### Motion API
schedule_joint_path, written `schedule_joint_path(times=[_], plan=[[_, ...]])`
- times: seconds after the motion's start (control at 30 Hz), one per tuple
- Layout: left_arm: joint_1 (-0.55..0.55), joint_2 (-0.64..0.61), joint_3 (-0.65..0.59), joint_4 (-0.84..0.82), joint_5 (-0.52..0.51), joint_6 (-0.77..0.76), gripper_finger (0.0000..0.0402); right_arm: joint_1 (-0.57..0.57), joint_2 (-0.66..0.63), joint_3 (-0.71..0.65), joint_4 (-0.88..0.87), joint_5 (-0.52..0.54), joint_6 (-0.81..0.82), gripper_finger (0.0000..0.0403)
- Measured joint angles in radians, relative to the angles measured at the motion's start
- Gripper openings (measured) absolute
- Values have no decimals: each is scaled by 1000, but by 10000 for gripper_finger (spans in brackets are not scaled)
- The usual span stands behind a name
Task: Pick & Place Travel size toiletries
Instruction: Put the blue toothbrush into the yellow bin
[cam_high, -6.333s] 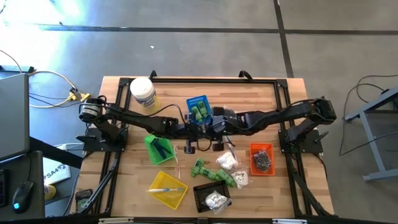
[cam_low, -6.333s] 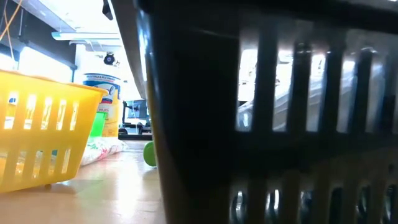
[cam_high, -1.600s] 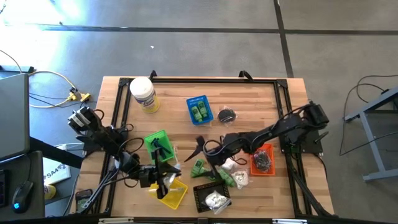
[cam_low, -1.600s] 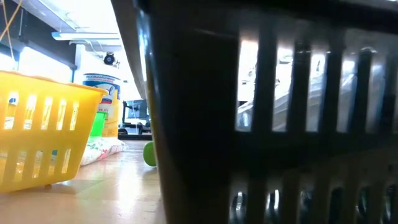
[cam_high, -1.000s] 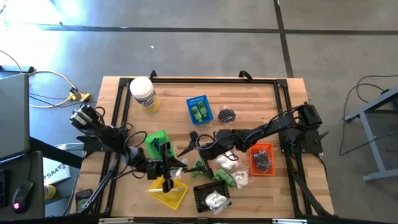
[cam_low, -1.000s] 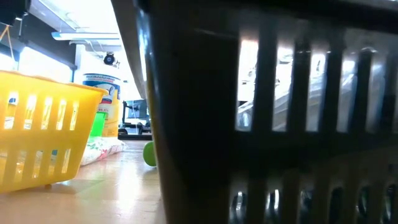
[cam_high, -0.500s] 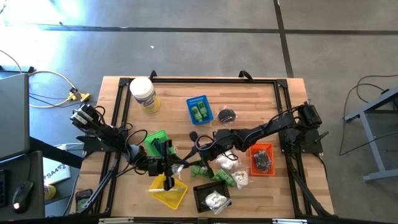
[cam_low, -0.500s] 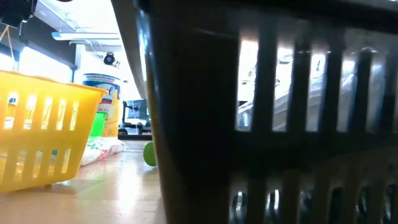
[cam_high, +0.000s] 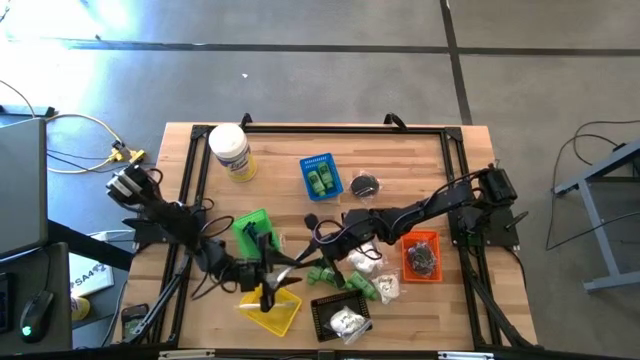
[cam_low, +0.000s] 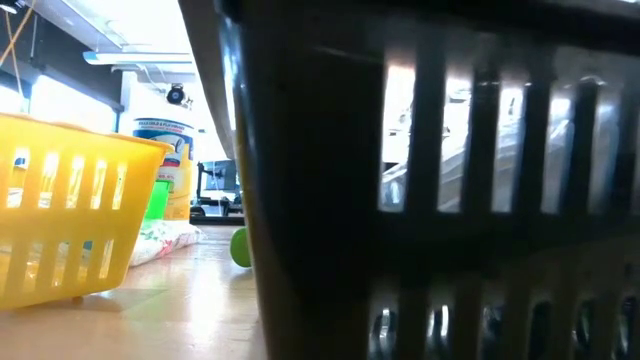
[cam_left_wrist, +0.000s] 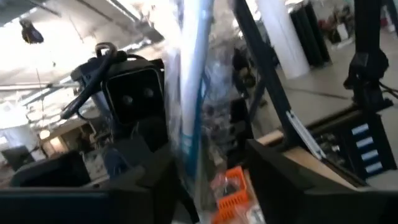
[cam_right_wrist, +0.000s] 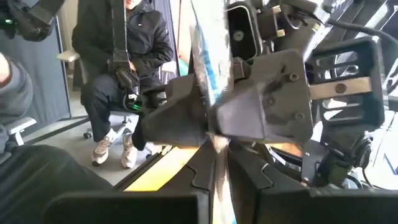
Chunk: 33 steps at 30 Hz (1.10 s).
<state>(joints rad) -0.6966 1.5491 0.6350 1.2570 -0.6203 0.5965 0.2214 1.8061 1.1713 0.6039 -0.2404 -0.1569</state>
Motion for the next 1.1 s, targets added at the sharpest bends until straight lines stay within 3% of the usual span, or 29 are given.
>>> schedule_joint_path(times=[0.07,0.27,0.4,0.5,0.67,0.77,0.93,1.1], plan=[[-34,-35,0,-63,-56,-12,196,0,0,0,2,1,-2,12],[-180,-145,0,-302,-358,-27,242,-2,0,0,-23,12,4,26],[-308,-243,-1,-539,-623,-50,240,-2,-6,0,-79,12,4,23],[-373,-340,-16,-705,-707,-121,208,-2,-11,1,-125,9,5,14],[-348,-576,-73,-905,-643,-234,82,7,-11,1,-169,7,26,20],[-244,-740,-100,-1044,-492,-324,15,14,-11,1,-214,6,41,24],[-38,-974,-140,-1257,-214,-481,5,26,-11,1,-270,24,76,13],[82,-1106,-184,-1273,-181,-555,10,36,-3,3,-284,66,142,16]])
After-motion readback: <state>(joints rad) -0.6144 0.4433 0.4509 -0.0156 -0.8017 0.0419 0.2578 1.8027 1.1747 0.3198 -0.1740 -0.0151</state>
